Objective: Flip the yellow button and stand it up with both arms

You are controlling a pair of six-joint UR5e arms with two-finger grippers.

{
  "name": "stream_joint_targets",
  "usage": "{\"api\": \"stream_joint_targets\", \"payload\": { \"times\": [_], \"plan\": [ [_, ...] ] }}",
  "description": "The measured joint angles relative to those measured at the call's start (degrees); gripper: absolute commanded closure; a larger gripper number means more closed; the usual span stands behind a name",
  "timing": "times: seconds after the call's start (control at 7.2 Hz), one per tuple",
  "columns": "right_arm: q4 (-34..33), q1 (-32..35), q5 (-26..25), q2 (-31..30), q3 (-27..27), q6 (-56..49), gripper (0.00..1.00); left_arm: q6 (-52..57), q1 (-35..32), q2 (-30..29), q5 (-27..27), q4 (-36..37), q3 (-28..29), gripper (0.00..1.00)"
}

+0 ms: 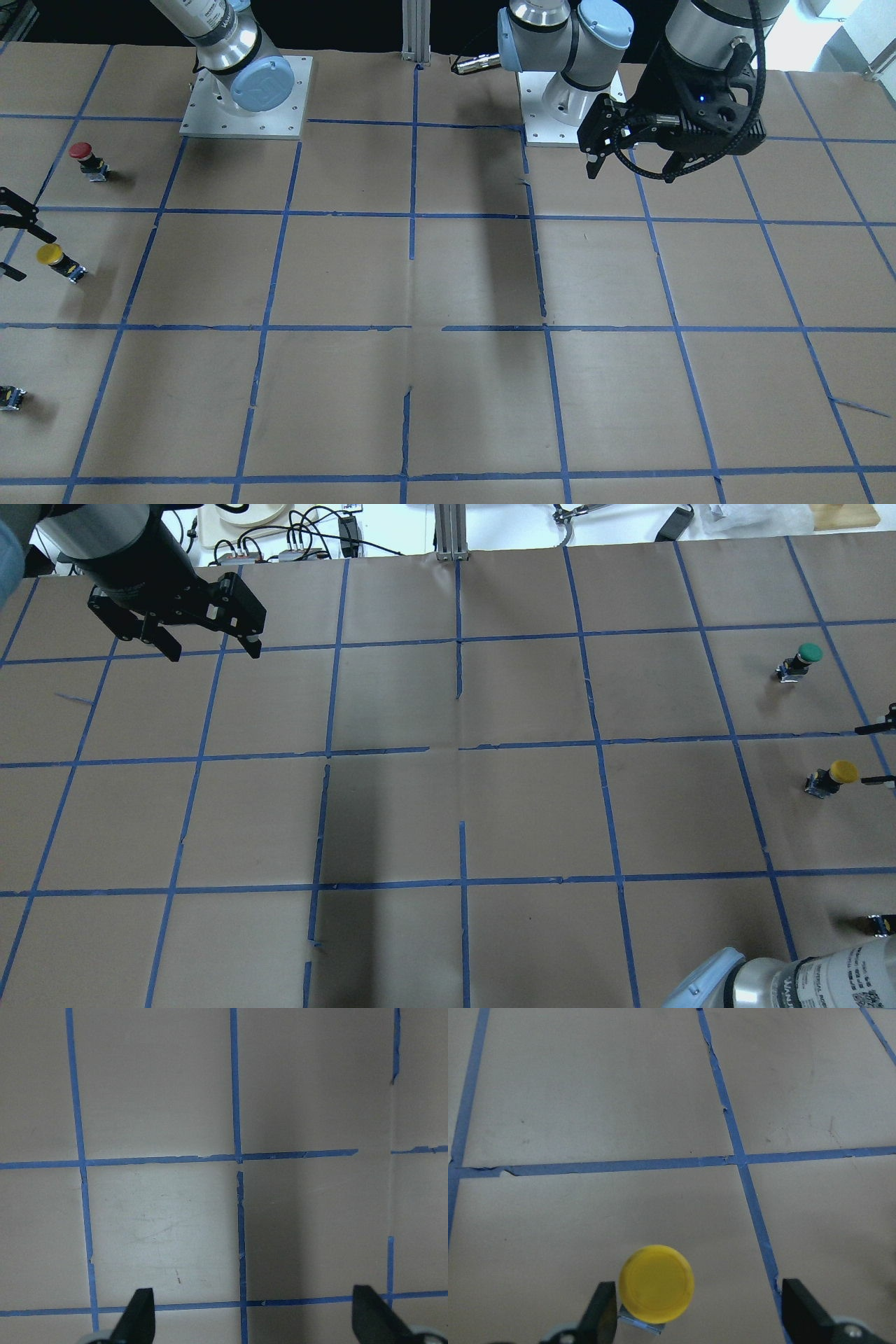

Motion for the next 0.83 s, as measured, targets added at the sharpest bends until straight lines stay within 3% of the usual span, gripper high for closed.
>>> {"api": "stream_joint_targets", "payload": {
  "times": [0.42,0.56,0.83],
  "plan": [
    [4.6,0.3,-4.2,-7.1,-2.0,15.0,0.07,0.0,0.1,-0.1,0.0,0.1,0.0,0.00],
    [4.7,1.3,-4.4,-10.3,-2.1,23.6,0.02,0.0,0.1,0.0,0.0,0.1,0.0,0.00],
    [4.0,7.4,-5.4,-16.7,-2.1,46.2,0.00,-0.1,0.1,0.0,0.0,0.1,0.3,0.00]
  ]
}}
